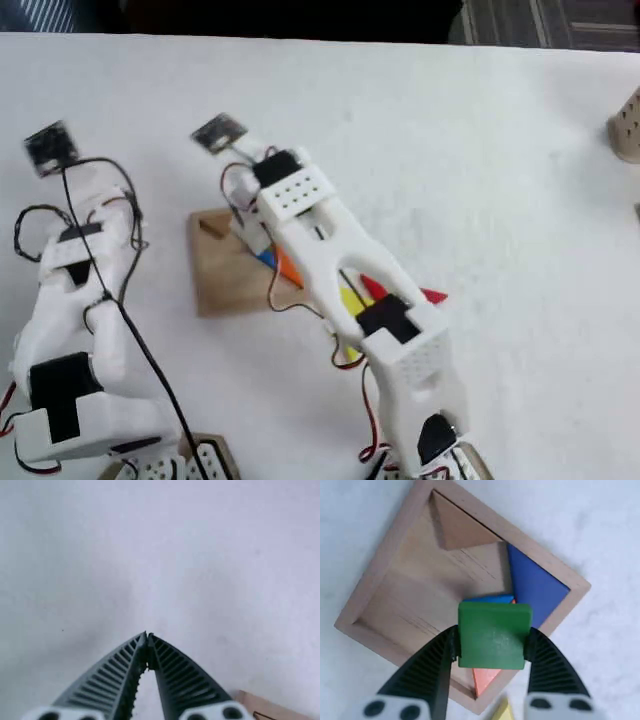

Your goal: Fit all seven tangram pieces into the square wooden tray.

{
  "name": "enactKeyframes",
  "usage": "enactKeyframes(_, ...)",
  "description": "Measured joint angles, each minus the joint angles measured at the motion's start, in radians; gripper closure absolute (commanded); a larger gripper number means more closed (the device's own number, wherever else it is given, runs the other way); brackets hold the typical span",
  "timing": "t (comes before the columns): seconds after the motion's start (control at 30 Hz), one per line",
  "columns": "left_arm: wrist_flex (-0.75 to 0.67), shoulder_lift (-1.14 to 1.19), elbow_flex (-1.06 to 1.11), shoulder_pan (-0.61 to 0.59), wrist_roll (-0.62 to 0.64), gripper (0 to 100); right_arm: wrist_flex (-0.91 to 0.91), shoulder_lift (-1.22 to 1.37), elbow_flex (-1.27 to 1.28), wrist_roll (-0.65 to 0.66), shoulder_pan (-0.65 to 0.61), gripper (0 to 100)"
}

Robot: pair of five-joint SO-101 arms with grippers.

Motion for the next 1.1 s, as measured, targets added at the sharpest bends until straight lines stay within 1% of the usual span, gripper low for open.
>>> enactKeyframes(0.2,0.000,0.000,0.000,-0.005,0.021,98,-0.006,0.044,0.000,0.101,-0.026,91.7)
enactKeyframes(0.43,0.000,0.000,0.000,-0.005,0.021,98,-0.006,0.051,0.000,0.115,-0.025,91.0)
enactKeyframes(0.6,0.000,0.000,0.000,-0.005,0.021,98,0.029,0.051,0.000,0.118,-0.025,77.8)
enactKeyframes(0.67,0.000,0.000,0.000,-0.005,0.021,98,0.037,0.051,0.000,0.118,-0.025,74.5)
enactKeyframes(0.97,0.000,0.000,0.000,-0.005,0.021,98,0.044,0.051,-0.003,0.118,-0.025,74.4)
enactKeyframes(1.03,0.000,0.000,0.000,-0.005,0.021,98,0.080,0.051,-0.012,0.118,-0.025,74.7)
enactKeyframes(1.1,0.000,0.000,0.000,-0.005,0.021,98,0.126,0.041,-0.031,0.118,-0.023,78.5)
